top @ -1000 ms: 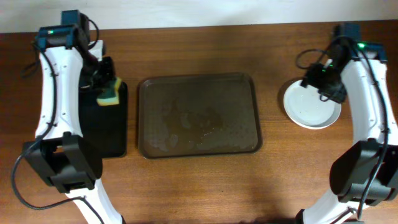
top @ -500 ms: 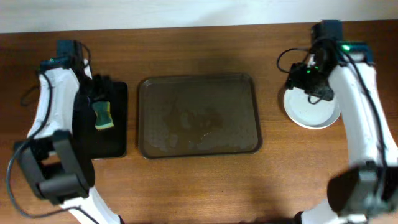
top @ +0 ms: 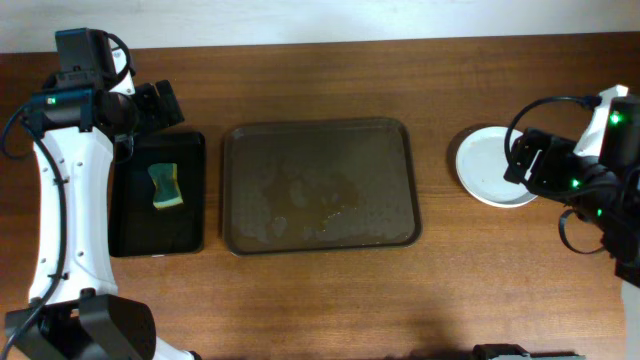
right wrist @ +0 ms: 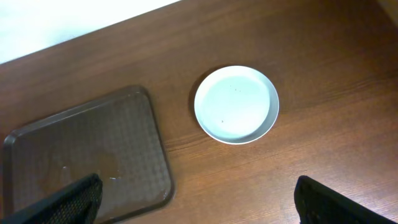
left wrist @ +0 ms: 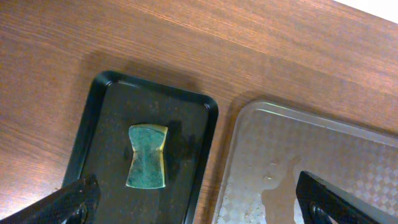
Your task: Clean dirty plates on tray and stack at the side
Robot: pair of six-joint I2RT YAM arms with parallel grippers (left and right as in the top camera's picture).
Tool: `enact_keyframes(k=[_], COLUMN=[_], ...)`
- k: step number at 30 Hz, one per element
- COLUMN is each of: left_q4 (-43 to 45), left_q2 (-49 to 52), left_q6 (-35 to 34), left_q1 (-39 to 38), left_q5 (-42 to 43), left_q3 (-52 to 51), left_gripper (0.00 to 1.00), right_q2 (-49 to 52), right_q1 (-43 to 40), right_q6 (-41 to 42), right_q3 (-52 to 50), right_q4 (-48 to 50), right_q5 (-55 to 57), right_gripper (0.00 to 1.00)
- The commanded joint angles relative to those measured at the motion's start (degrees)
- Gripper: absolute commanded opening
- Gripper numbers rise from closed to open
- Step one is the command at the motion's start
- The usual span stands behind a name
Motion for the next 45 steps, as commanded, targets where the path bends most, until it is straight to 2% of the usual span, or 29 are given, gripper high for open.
enact_keyframes(k=[1, 3, 4, 9, 11, 15, 17, 21, 23, 26, 45], left_q4=[-0.1, -0.1, -0.1, -0.1, -0.1, -0.1, -0.1, -0.1, -0.1, -0.1, -0.5], left_q2=[0.2, 0.2, 0.2, 0.2, 0.2, 0.2, 0.2, 0.2, 0.2, 0.2, 0.2], left_q6=[-0.1, -0.1, -0.1, -0.1, -0.1, -0.1, -0.1, -0.1, -0.1, -0.1, -0.1], left_q1=[0.2, 0.2, 0.2, 0.2, 0.2, 0.2, 0.2, 0.2, 0.2, 0.2, 0.2], left_q5=[0.6, 0.6, 0.6, 0.6, 0.6, 0.6, 0.6, 0.6, 0.6, 0.6, -1.1], left_q3=[-0.2, -0.2, -0.2, -0.2, -0.2, -0.2, -0.2, -0.2, -0.2, -0.2, -0.2], left_gripper=[0.99, 0.99, 0.99, 0.99, 0.99, 0.99, 0.99, 0.99, 0.99, 0.99, 0.99], right_q2=[-2.2, -10.2, -17.9, -48.7, -57.4, -67.5, -69.0, -69.0, -69.0, -69.0, -68.8], right_q1=[0.5, 0.5, 0.5, 3.1, 4.9, 6.2, 6.1, 6.2, 6.1, 6.1, 6.1], right_q6=[-0.4, -0.7, -1.3, -2.8, -3.7, -3.6, -3.6, -3.6, -3.8, -3.6, -3.6], right_q3=[-3.7, -17.4, -29.5, -66.3, -77.3, -90.1, -92.5, -100.5, -100.5, -100.5, -100.5], right_q4=[4.5, 18.8, 29.2, 52.0, 61.2, 73.4, 75.6, 88.5, 86.2, 74.5, 74.5], right_q5=[0.9, 0.7, -0.4, -1.8, -1.6, -1.7, -1.5, -2.1, -1.8, -2.6, -3.1], right_gripper=[0.98, 0.98, 0.98, 0.98, 0.98, 0.98, 0.98, 0.98, 0.98, 0.98, 0.99])
